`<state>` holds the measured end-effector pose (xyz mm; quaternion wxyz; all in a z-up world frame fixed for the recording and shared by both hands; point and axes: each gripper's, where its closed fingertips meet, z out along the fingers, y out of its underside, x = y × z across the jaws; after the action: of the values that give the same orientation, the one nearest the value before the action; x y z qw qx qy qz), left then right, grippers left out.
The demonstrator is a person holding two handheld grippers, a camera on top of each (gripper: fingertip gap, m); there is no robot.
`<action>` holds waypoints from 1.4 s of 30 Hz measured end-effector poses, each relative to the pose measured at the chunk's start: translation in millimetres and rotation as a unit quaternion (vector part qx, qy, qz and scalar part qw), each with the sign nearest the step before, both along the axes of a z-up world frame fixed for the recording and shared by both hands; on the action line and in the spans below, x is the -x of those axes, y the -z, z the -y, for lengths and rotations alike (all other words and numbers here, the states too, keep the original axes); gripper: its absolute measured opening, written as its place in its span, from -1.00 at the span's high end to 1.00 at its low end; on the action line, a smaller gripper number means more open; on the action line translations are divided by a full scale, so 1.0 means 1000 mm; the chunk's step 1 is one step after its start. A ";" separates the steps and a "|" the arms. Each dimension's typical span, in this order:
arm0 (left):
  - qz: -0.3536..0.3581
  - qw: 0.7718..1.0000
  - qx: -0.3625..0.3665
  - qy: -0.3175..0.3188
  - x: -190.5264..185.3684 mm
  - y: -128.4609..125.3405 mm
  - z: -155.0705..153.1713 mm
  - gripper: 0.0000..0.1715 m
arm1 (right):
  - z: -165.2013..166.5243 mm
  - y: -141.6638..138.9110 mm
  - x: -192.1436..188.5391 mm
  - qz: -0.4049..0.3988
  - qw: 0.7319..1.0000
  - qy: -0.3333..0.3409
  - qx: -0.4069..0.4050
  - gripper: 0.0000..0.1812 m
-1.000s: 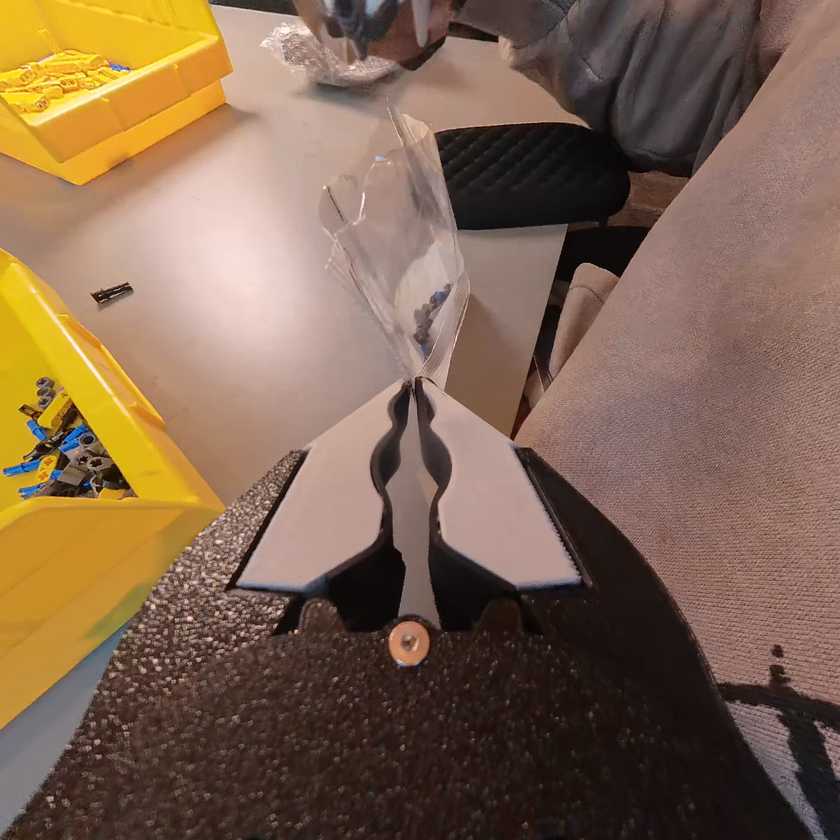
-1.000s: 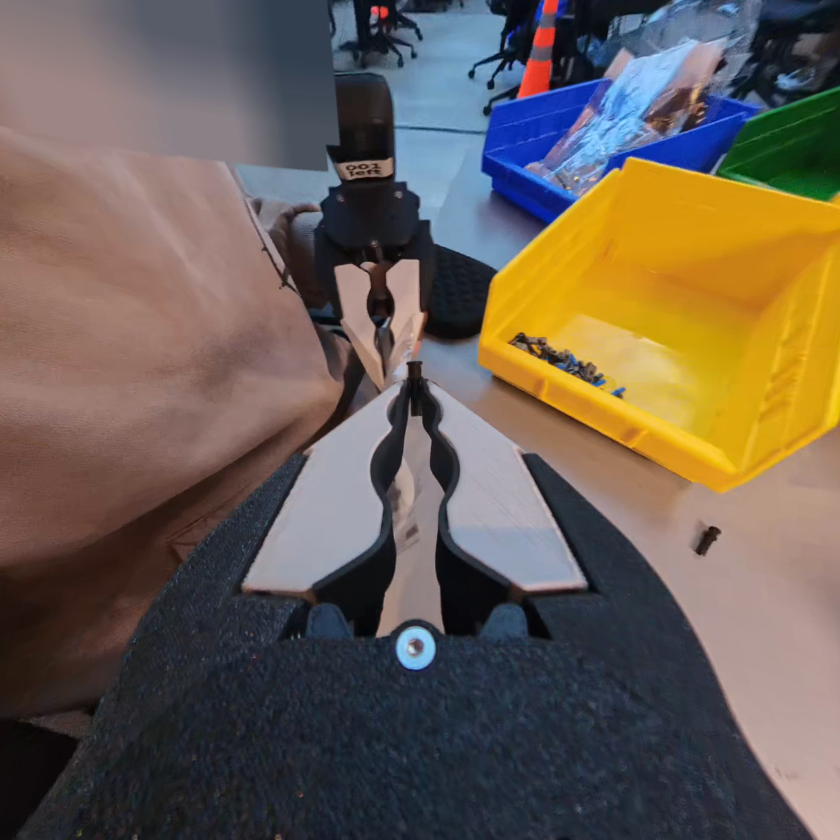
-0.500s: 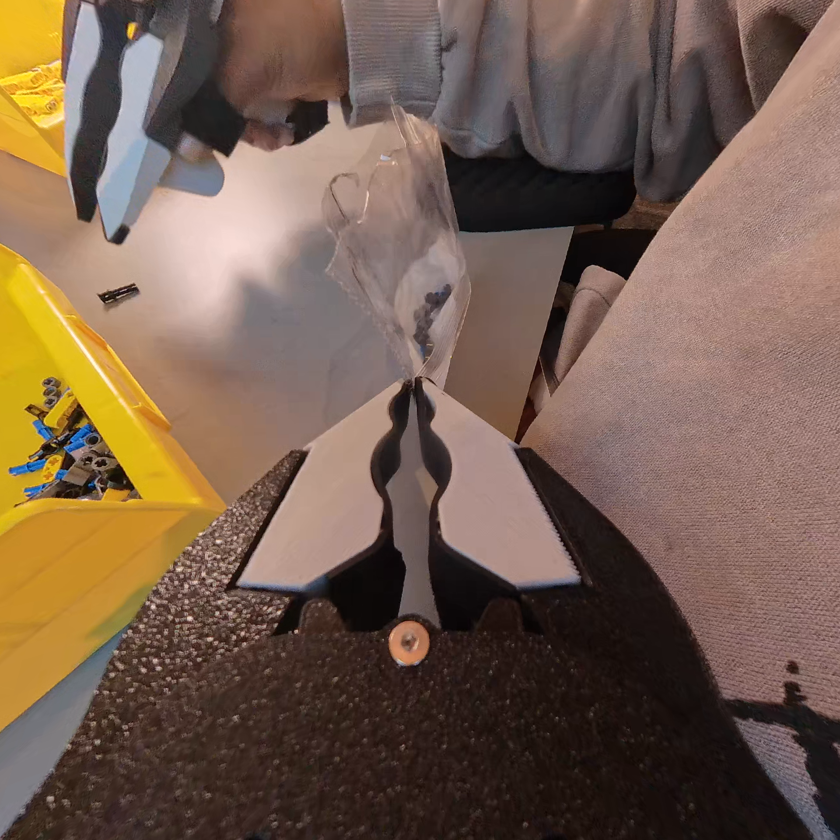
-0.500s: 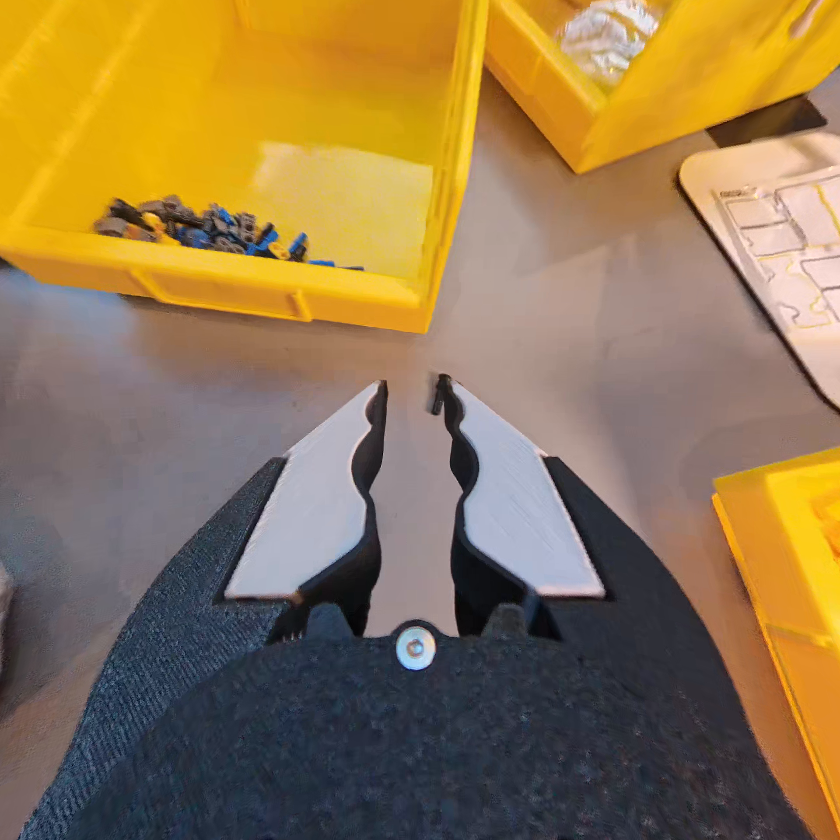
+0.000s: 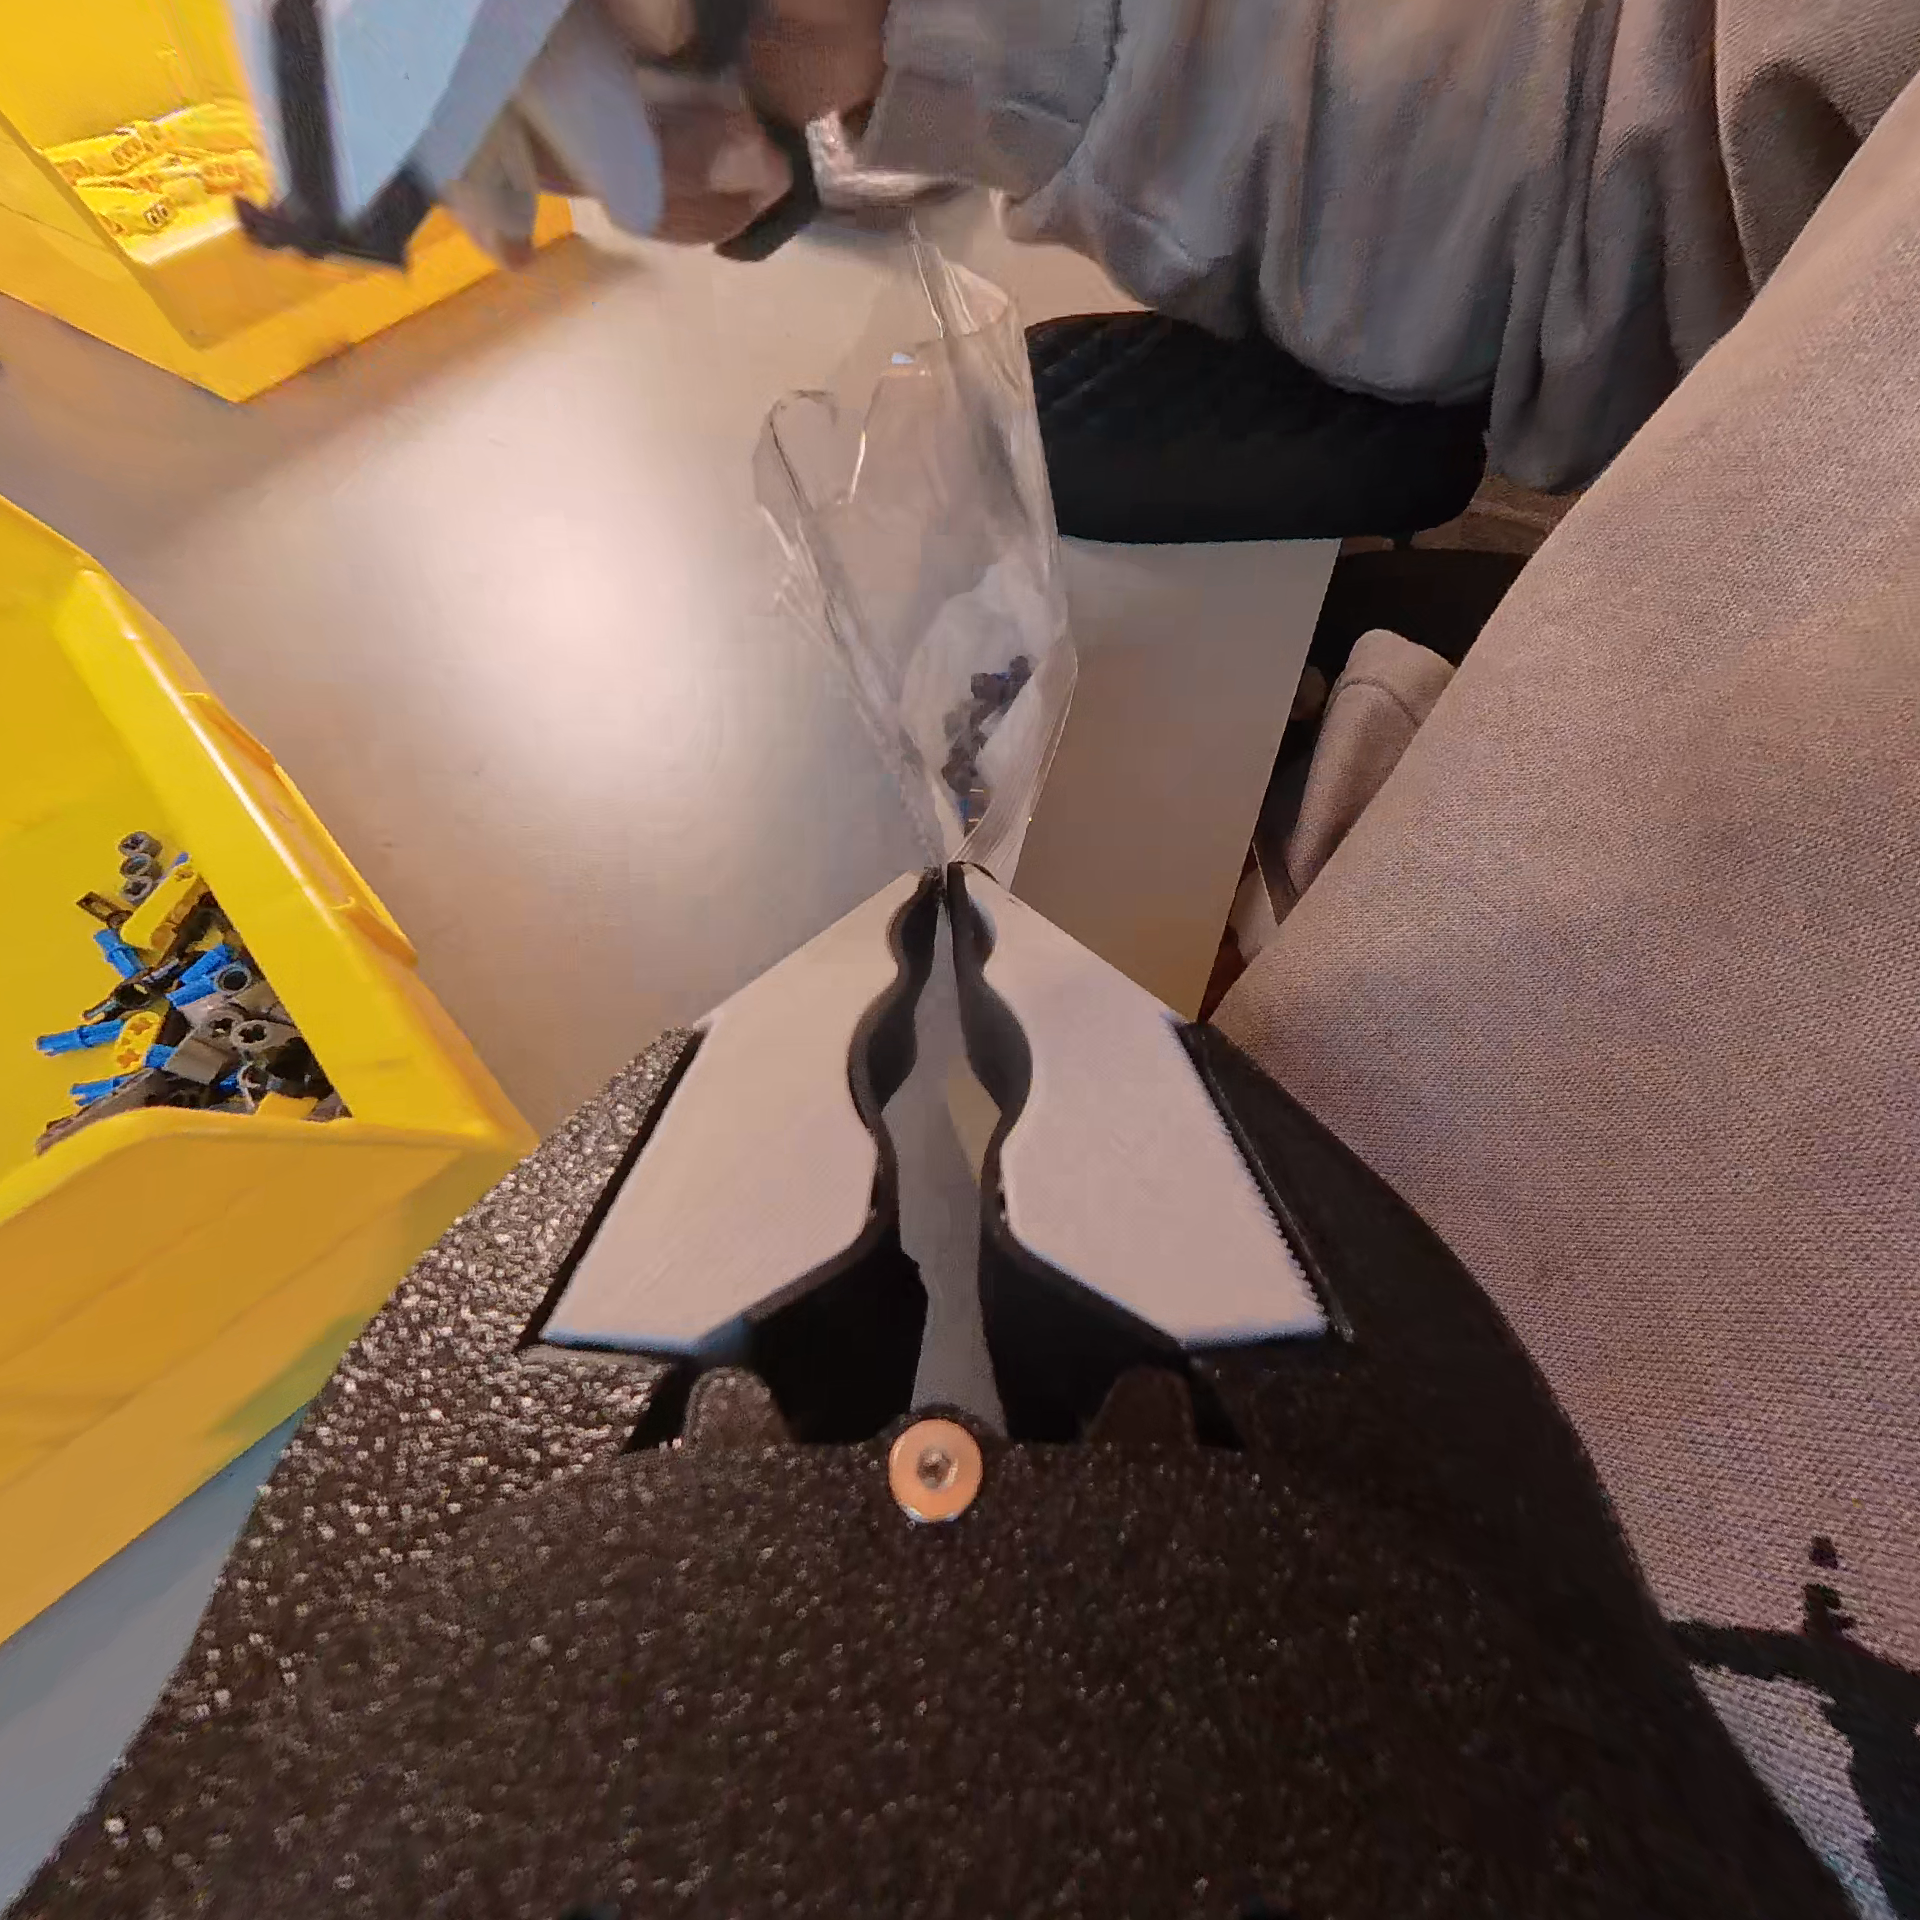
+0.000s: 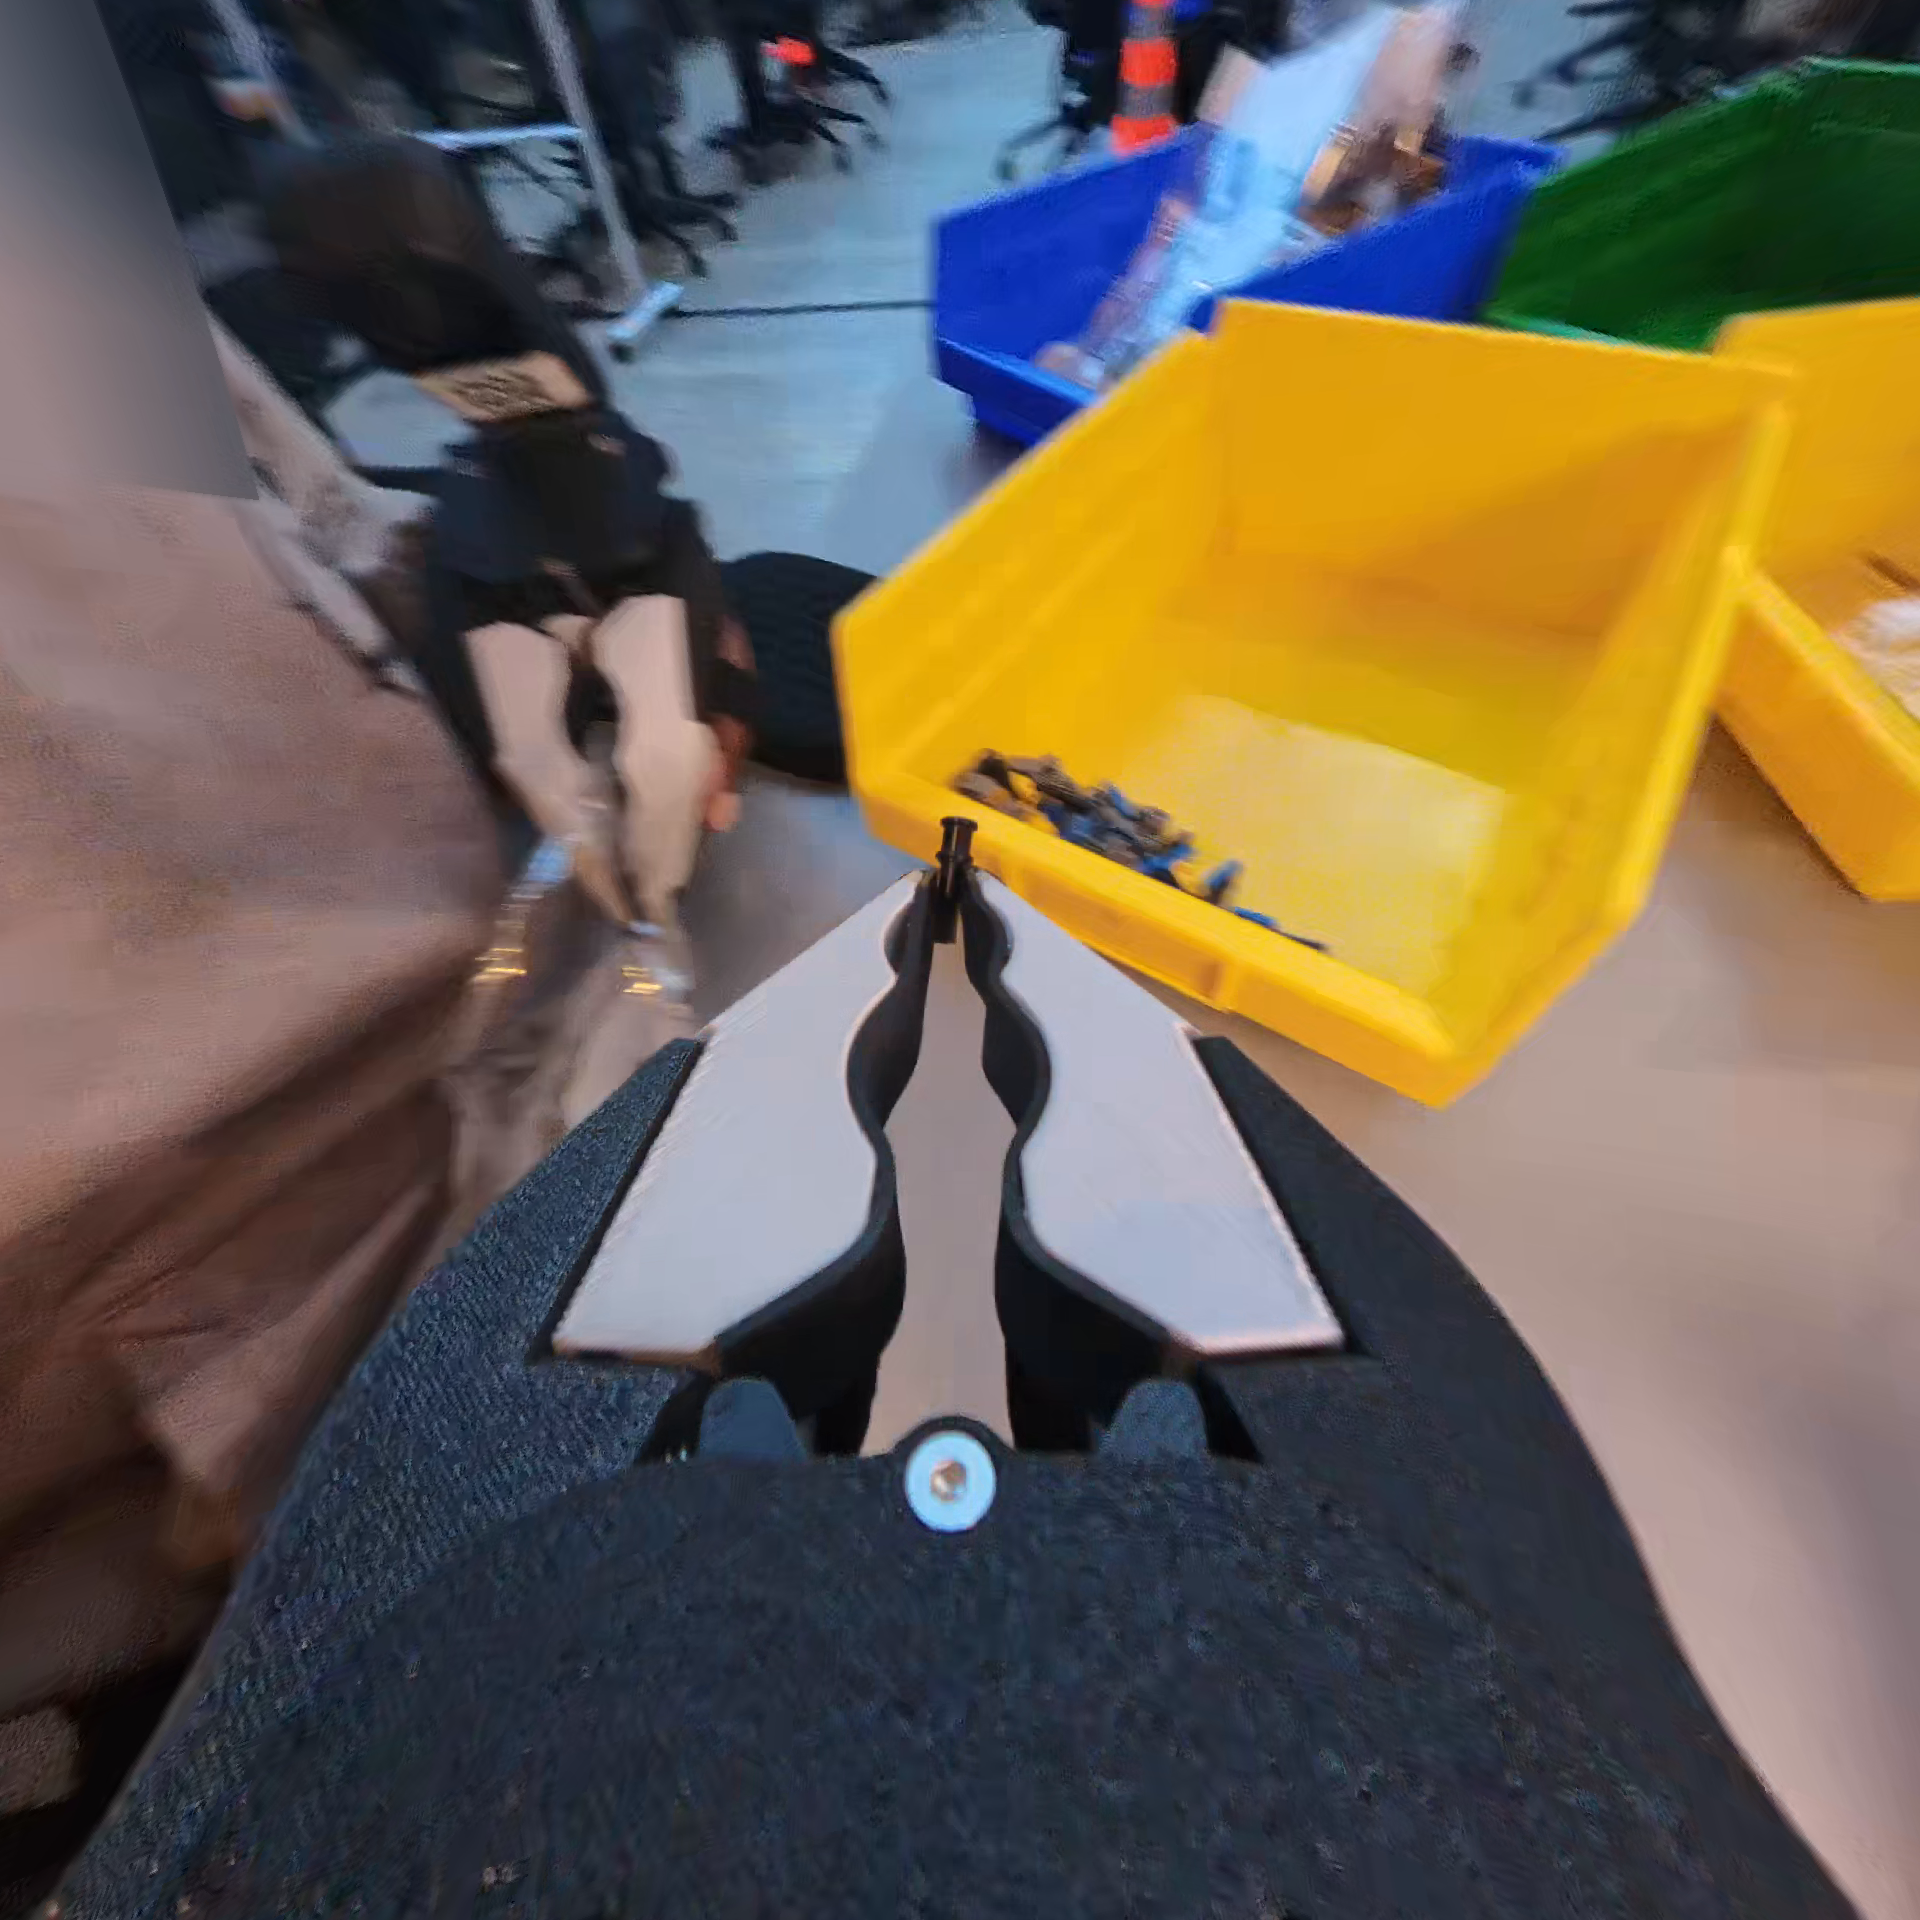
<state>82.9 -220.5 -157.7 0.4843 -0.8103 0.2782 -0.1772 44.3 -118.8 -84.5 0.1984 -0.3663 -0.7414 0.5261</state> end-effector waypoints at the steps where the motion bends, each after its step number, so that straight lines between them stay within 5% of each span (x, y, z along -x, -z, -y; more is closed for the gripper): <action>1: -0.001 1.000 -0.001 0.000 0.000 0.000 0.000 1.00 | 0.017 -0.010 -0.015 0.000 0.999 -0.038 0.005 0.96; 5: -0.003 1.000 -0.004 0.000 -0.001 0.000 -0.001 1.00 | 0.046 0.004 -0.054 0.050 0.993 -0.095 -0.051 0.95; 7: -0.004 1.000 -0.005 0.001 -0.002 0.000 -0.002 1.00 | 0.047 0.008 -0.060 0.053 0.994 -0.083 -0.048 0.79; 15: -0.004 1.000 0.000 -0.009 -0.001 0.000 -0.003 1.00 | -0.028 -0.002 -0.023 0.014 0.993 0.109 -0.037 0.73; 20: 0.017 0.997 -0.003 -0.078 0.018 -0.004 -0.018 1.00 | 0.005 -0.022 -0.035 0.002 1.000 0.003 0.029 0.42; 23: 0.023 0.996 -0.006 -0.091 0.023 -0.005 -0.022 1.00 | 0.002 -0.012 -0.056 0.025 0.999 -0.015 0.041 0.21; 29: 0.013 0.996 -0.003 -0.084 0.019 -0.002 -0.025 1.00 | -0.015 0.050 -0.076 0.079 0.996 0.013 0.046 0.52; 35: 0.012 0.996 0.000 -0.088 0.017 -0.001 -0.029 1.00 | -0.008 0.061 -0.070 0.053 0.997 0.008 0.048 1.00; 42: 0.009 0.995 -0.003 -0.099 0.015 -0.001 -0.040 1.00 | 0.010 0.057 -0.067 0.017 0.999 -0.013 0.031 1.00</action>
<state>67.8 -180.1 -157.0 0.5045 -0.8308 0.1929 -0.1345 111.0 -128.5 -141.2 0.1674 -0.3719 -0.7325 0.5451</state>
